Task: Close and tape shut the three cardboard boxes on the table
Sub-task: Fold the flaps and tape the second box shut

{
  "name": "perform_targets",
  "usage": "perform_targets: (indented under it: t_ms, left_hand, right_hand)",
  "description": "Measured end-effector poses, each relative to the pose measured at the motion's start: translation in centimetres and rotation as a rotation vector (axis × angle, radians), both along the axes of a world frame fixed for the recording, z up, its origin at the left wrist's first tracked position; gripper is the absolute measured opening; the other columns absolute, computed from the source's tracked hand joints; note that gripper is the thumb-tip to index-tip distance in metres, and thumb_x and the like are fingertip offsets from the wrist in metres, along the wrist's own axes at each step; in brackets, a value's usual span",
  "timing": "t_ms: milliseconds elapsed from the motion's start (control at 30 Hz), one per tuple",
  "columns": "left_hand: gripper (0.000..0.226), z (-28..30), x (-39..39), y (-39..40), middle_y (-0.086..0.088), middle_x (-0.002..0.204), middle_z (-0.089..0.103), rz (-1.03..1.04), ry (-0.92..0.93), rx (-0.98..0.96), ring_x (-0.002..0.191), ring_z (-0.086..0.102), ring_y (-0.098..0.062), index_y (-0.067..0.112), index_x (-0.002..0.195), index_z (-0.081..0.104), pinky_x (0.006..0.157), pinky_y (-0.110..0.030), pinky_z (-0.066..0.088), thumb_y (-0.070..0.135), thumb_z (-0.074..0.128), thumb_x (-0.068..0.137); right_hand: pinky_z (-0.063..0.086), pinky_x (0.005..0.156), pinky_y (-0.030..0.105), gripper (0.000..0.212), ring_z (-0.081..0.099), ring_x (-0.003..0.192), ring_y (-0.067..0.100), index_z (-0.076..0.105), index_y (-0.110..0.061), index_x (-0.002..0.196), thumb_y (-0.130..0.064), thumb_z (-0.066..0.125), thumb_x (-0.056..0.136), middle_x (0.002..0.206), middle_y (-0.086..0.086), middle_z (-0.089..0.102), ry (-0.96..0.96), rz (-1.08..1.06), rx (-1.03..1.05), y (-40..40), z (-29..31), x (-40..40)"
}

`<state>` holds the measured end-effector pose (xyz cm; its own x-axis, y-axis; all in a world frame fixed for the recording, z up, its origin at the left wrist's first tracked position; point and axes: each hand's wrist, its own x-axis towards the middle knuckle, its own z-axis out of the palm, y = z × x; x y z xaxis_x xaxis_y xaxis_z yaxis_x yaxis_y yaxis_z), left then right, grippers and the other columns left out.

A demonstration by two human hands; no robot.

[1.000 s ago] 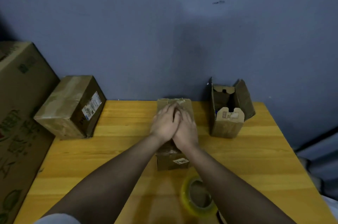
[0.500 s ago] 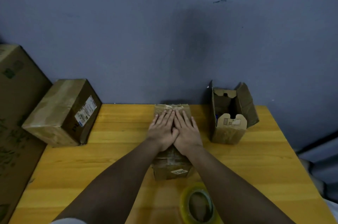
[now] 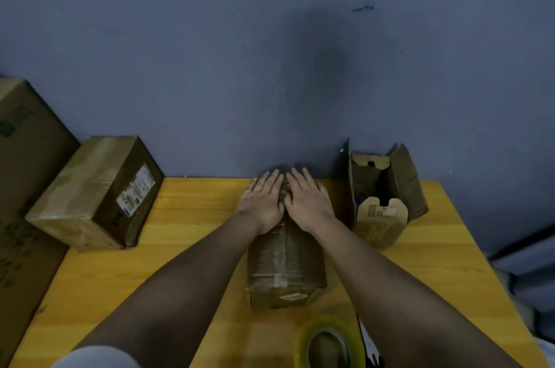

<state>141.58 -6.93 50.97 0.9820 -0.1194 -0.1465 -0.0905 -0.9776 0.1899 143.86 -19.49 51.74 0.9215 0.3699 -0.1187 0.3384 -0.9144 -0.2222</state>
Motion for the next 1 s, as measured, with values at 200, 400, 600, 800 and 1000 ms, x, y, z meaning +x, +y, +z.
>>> perform_targets:
  t_ms: [200, 400, 600, 800, 1000]
  left_hand:
    - [0.062, -2.1, -0.4, 0.4, 0.0, 0.16, -0.01, -0.01, -0.099, 0.068, 0.147, -0.01, -0.012, 0.016, 0.153, -0.006, 0.119, -0.033, -0.006, 0.036, 0.022, 0.101]
    - [0.062, -2.2, -0.3, -0.2, -0.001, 0.16, -0.012, 0.01, -0.081, 0.083, 0.147, -0.012, -0.014, 0.015, 0.152, -0.008, 0.119, -0.034, -0.006, 0.036, 0.02, 0.101]
    - [0.062, -0.8, 0.1, -0.8, -0.001, 0.161, 0.006, 0.076, -0.094, -0.098, 0.147, -0.002, -0.013, 0.014, 0.153, 0.007, 0.119, -0.033, -0.005, 0.034, 0.03, 0.099]
    - [0.067, -1.3, 0.8, -3.1, -0.004, 0.16, -0.014, 0.057, -0.052, 0.008, 0.146, -0.015, -0.016, 0.012, 0.152, -0.008, 0.117, -0.034, -0.01, 0.041, 0.023, 0.1]
    - [0.072, -2.3, 0.4, -2.7, -0.005, 0.158, -0.02, 0.045, -0.076, 0.082, 0.145, -0.02, -0.018, 0.01, 0.151, -0.013, 0.118, -0.035, -0.011, 0.047, 0.015, 0.096]
  right_hand:
    - [0.008, 0.119, 0.037, 0.054, -0.012, 0.148, 0.013, 0.003, -0.026, 0.154, -0.037, 0.022, 0.105, 0.162, -0.011, -0.002, -0.018, 0.043, 0.027, -0.4, -2.4, 0.1]
    - [0.016, 0.118, 0.041, 0.056, -0.015, 0.147, 0.014, 0.001, -0.028, 0.154, -0.037, 0.025, 0.104, 0.161, -0.012, -0.005, 0.019, 0.006, 0.041, -0.2, -2.7, 0.0]
    - [0.021, 0.118, 0.034, 0.046, 0.016, 0.146, 0.011, 0.033, -0.023, 0.149, -0.021, 0.036, 0.103, 0.157, -0.007, 0.024, -0.003, -0.173, 0.485, -0.4, -2.4, 0.5]
    - [0.029, 0.107, 0.027, 0.039, 0.034, 0.136, 0.016, 0.05, -0.026, 0.138, -0.018, 0.037, 0.103, 0.15, -0.004, 0.036, 0.131, -0.364, 0.686, -0.4, -3.0, 1.7]
    - [0.03, 0.098, 0.022, 0.037, 0.041, 0.13, 0.015, 0.054, -0.025, 0.135, -0.018, 0.035, 0.103, 0.149, -0.005, 0.036, 0.178, -0.35, 0.736, -0.1, -3.4, 1.9]
